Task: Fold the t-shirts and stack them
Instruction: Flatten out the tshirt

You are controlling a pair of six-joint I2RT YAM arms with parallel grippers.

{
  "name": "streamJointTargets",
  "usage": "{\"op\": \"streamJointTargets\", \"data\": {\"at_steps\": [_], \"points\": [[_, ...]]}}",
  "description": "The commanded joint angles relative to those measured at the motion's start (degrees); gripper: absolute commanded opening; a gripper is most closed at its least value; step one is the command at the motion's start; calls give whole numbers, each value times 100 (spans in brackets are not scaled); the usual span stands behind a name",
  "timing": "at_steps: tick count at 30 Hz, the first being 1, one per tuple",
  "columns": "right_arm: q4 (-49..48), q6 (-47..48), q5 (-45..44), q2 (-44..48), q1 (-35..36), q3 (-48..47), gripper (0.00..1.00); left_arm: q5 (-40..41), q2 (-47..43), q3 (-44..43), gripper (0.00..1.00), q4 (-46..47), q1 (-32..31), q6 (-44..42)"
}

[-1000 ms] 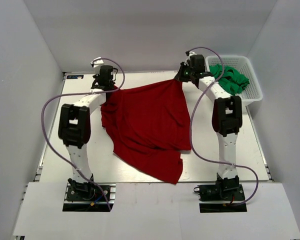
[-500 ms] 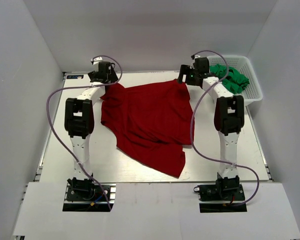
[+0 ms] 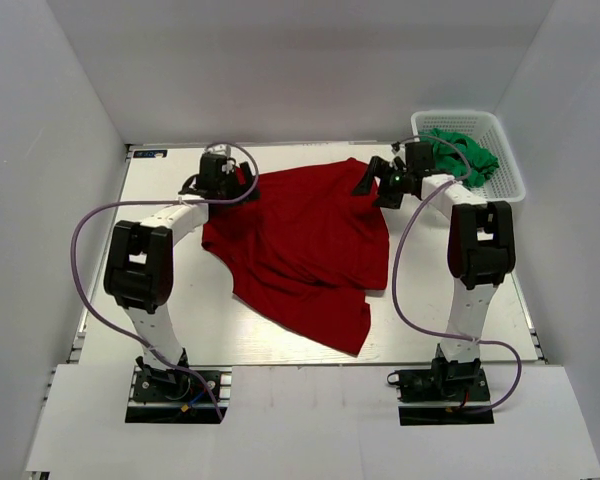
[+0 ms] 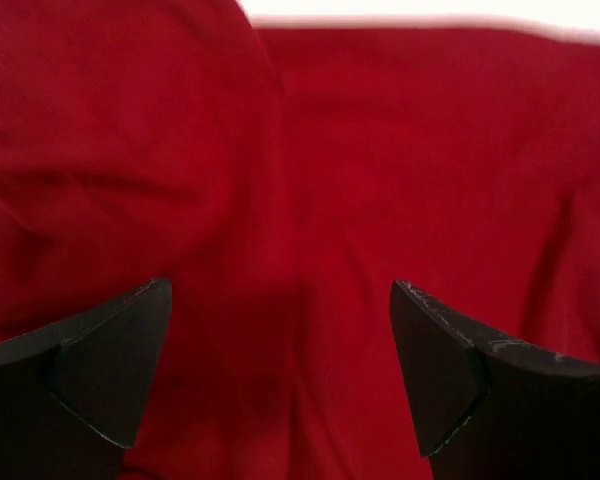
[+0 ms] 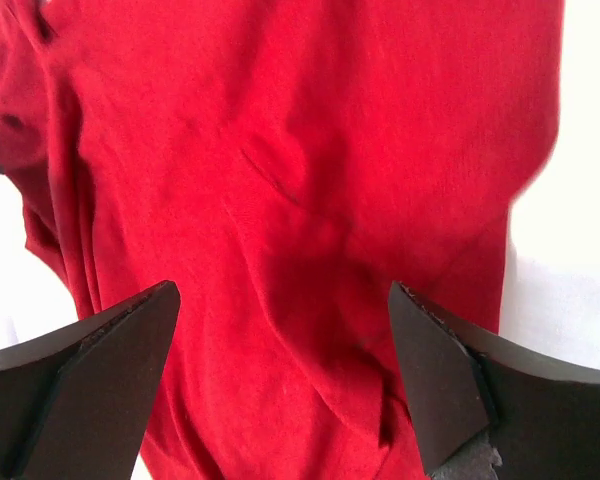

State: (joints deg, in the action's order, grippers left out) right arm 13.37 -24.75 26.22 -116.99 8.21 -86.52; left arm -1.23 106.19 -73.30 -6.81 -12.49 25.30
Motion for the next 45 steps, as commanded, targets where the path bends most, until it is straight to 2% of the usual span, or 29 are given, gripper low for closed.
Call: {"op": "streamJointTargets", "data": {"at_steps": [1,2,11,18,21,28,31,37,42,45], "points": [[-141,-135,472,53,-65,276,90,-606,-195,333,100,135,-60,159],[-150,-135,429,62,-91,320,90,-780,-195,386,100,136,-60,220],[-212,-241,560,-175,-170,566,90,-668,-81,492,100,101,-113,370],[-299,-267,227,-237,-162,672,90,-597,-20,545,100,-75,-113,370],[-483,-424,243,-307,-161,689,90,-544,-20,597,100,-75,-113,370],[-1580,-926,814,-518,-144,689,90,-439,-20,702,100,-75,-113,370],[-1784,-1031,754,-527,-126,681,90,-386,-20,755,100,-75,-113,370],[-1952,-1225,595,-536,-144,759,79,-334,-20,756,100,-75,-113,370],[-1908,-1243,402,-387,-144,847,62,-273,-20,756,100,-128,-113,423],[-1838,-1155,358,-237,-153,909,58,-272,-20,756,100,-128,-113,423]]}}
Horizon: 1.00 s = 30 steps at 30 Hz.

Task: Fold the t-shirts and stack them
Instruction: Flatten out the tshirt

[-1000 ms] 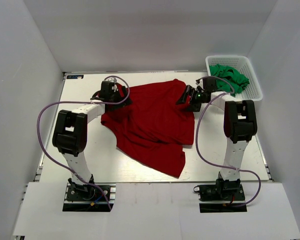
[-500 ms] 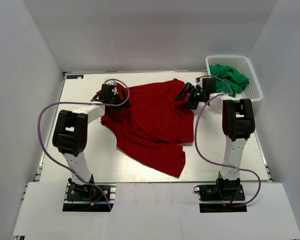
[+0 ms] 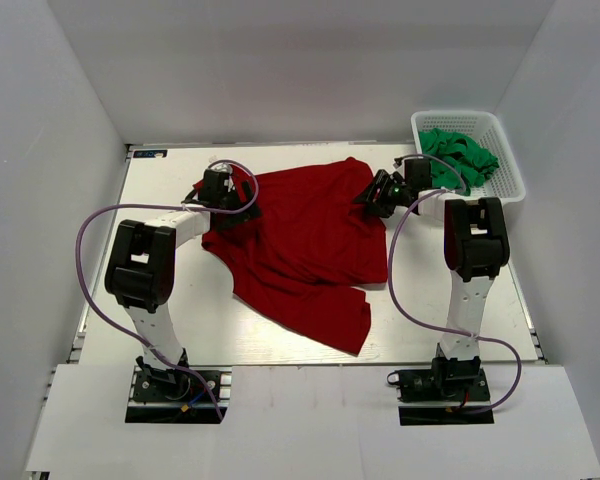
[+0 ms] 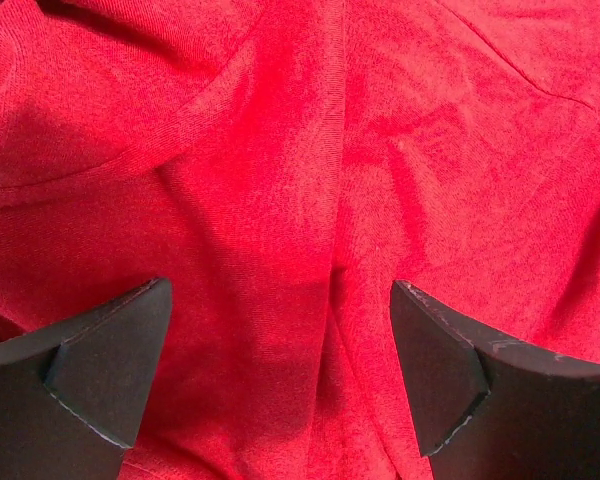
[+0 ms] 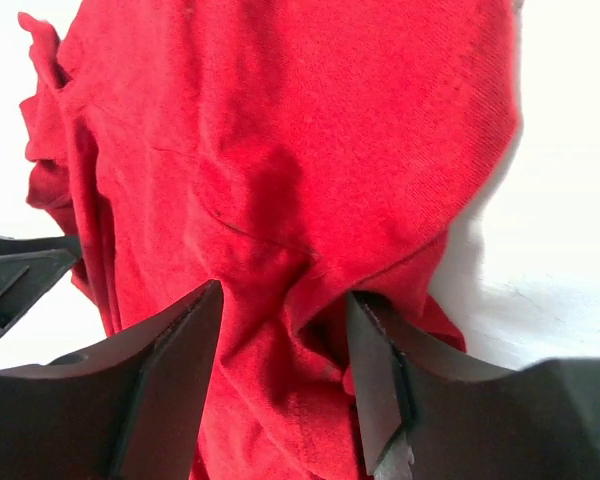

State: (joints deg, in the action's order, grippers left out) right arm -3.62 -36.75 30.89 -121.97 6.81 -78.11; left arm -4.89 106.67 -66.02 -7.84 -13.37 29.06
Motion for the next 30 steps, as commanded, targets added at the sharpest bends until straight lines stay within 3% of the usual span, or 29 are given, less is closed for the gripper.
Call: {"op": "streamJointTargets", "data": {"at_steps": [1,9,17,26,30], "points": [[-87,80,-119,340,-22,59,58,93,-68,28,100,-25,-26,47],[168,291,91,850,-13,199,61,146,-68,28,100,-25,-26,100],[1,204,365,798,-30,243,59,146,-68,80,100,-25,-26,100],[1108,564,-759,859,-92,436,59,216,47,115,100,-447,-26,-5],[1354,809,-760,903,-92,848,59,216,-6,309,100,-552,-26,64]]}}
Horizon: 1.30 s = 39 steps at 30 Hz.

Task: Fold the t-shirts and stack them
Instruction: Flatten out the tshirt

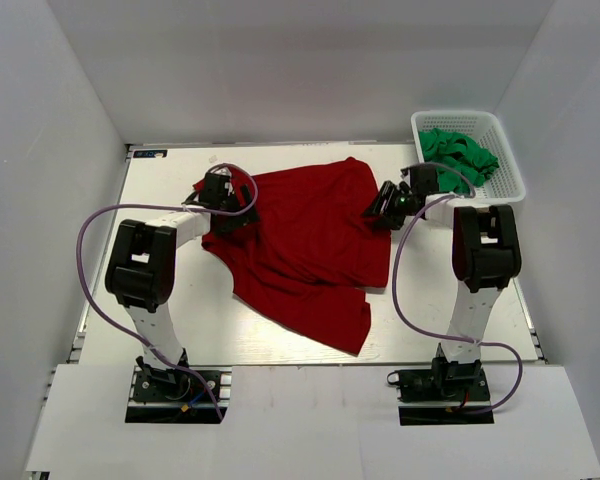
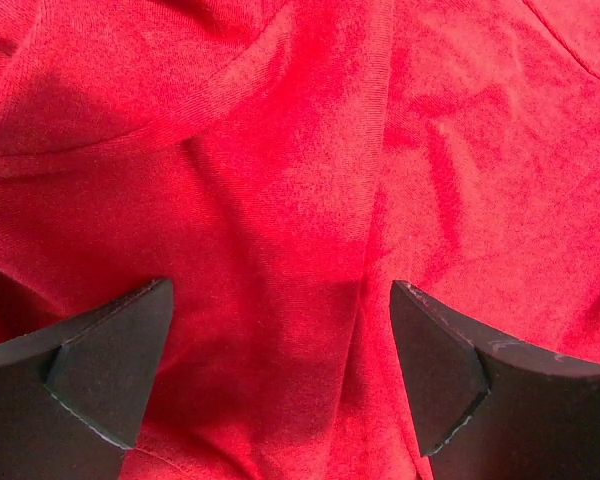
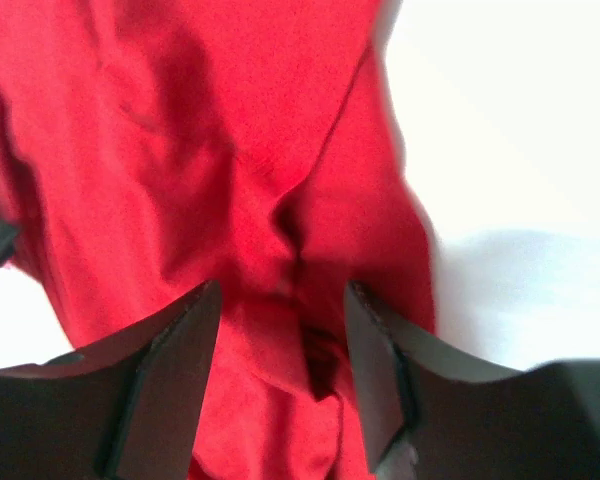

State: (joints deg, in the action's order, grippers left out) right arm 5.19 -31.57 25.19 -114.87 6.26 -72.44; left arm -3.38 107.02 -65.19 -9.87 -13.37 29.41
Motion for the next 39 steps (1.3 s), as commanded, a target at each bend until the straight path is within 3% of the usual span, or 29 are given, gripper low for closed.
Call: {"op": "streamJointTargets", "data": {"at_steps": [1,6,11,16,19,22,27,31,39], "points": [[518,327,-199,210,-11,344,59,-4,-41,287,100,-410,-26,30],[738,389,-445,684,24,1318,59,-444,-374,962,100,-489,-26,319],[1106,284,-805,1861,68,2532,59,-286,-998,1622,100,-1762,-26,521],[1914,240,-893,3055,313,3465,59,-620,-2760,2493,100,-3192,-26,890],[2328,301,-997,3663,428,3553,61,-490,-3537,2389,100,-3705,-26,1076],[2495,511,-1269,4165,455,3168,63,-24,-4057,1836,100,-3549,-26,1181],[2346,617,-1403,4131,437,2447,64,908,-3663,895,100,-3354,97,1313],[2443,810,-1263,3534,429,2270,55,1803,-2690,202,100,-3943,97,1602],[2065,784,-831,2901,472,2173,52,2034,-2071,112,100,-3997,291,1832]]}}
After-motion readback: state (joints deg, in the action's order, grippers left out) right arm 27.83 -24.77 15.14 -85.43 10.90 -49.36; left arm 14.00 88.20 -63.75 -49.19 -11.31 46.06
